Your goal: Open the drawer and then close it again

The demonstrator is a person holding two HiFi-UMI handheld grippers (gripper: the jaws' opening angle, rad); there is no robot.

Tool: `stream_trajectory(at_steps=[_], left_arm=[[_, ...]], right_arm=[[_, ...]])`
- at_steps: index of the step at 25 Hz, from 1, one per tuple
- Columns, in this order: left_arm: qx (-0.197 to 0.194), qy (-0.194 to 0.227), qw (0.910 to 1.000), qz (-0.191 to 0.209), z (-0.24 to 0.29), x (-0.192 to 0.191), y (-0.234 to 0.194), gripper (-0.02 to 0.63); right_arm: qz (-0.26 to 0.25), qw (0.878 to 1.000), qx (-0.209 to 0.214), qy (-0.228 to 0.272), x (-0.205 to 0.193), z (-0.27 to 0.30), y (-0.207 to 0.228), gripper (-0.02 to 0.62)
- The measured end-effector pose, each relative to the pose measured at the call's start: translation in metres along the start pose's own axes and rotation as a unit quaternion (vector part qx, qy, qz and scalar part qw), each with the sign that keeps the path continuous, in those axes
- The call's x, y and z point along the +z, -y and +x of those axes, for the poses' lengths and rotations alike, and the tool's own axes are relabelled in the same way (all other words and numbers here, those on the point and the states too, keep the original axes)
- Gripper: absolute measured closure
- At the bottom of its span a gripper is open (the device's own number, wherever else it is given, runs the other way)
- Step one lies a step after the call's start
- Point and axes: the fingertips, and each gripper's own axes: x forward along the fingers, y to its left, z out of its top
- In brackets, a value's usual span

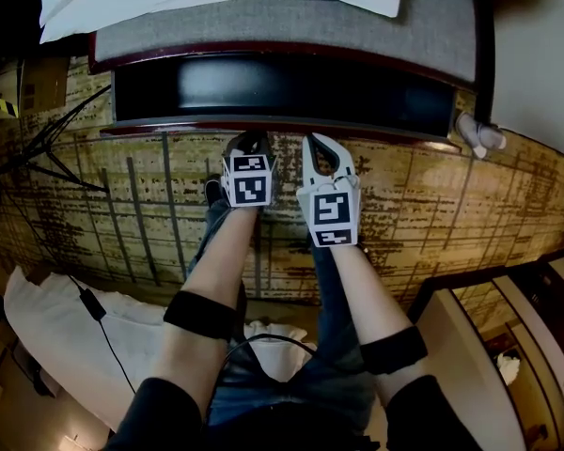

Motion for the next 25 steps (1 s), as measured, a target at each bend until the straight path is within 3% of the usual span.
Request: stream_trajectory(at_steps=[25], left_arm=[[-0.002,0.057,0.998,0.028,0.059,0.115,-0.026,0.606]], right_arm=[[0.036,0.999,-0.017,-0.011,-0.016,0.017,0.022,0.594]])
